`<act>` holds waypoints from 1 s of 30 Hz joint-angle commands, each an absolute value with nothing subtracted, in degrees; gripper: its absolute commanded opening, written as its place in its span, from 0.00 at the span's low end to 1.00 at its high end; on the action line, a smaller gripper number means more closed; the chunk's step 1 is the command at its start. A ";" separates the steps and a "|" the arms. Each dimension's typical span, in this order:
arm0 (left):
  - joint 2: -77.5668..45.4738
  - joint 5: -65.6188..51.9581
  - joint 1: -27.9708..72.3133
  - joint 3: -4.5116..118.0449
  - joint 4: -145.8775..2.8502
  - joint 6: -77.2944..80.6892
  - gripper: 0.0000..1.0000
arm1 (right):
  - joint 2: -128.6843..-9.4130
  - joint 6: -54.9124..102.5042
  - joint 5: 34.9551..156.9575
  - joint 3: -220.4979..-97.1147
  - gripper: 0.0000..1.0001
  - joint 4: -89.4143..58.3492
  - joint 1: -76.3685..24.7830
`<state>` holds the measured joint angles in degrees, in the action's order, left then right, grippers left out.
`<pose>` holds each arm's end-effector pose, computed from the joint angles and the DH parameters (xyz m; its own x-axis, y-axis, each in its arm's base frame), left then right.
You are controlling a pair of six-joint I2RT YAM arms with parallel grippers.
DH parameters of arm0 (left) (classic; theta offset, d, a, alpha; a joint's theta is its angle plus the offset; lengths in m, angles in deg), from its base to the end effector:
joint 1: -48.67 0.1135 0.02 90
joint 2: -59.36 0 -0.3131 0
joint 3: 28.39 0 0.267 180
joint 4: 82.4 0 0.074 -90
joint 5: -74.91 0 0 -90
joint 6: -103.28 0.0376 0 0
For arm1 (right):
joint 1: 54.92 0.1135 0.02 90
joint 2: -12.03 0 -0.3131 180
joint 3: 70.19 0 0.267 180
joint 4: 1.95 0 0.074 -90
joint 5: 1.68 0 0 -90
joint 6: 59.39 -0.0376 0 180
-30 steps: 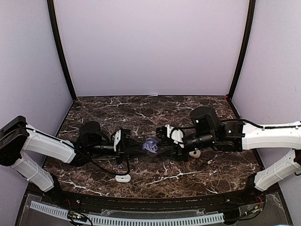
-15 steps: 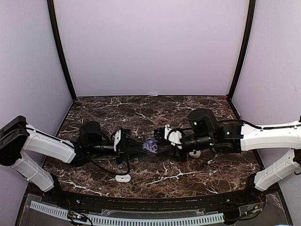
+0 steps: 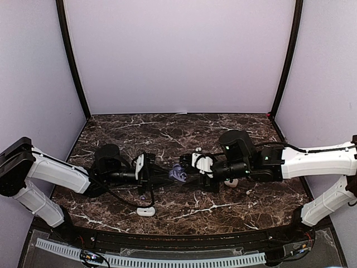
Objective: Insert the wireless bluetooth earbuds into the charging case
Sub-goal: Turn over the right earbud in the right side groove of the charging case.
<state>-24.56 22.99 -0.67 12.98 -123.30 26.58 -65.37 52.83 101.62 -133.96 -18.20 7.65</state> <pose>0.1695 -0.2329 0.2413 0.2115 0.0317 -0.9769 0.9763 0.0390 0.2127 0.1338 0.2765 0.3010 0.1489 -0.5119 -0.8460 -0.9715 0.0839 -0.2218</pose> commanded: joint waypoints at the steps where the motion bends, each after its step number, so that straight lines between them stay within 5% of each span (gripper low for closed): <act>1: -24.40 24.20 -0.64 14.09 -124.31 26.13 0.11 | -65.26 52.76 101.70 -135.52 0.41 -17.08 8.09; 30: -25.02 24.64 -0.64 14.19 -126.15 23.73 0.11 | -61.83 50.12 100.90 -132.55 0.27 -17.39 8.10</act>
<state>-25.06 23.47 -0.67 12.98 -123.80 24.50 -62.93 51.28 102.14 -132.97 -18.86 7.67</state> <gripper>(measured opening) 0.263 0.278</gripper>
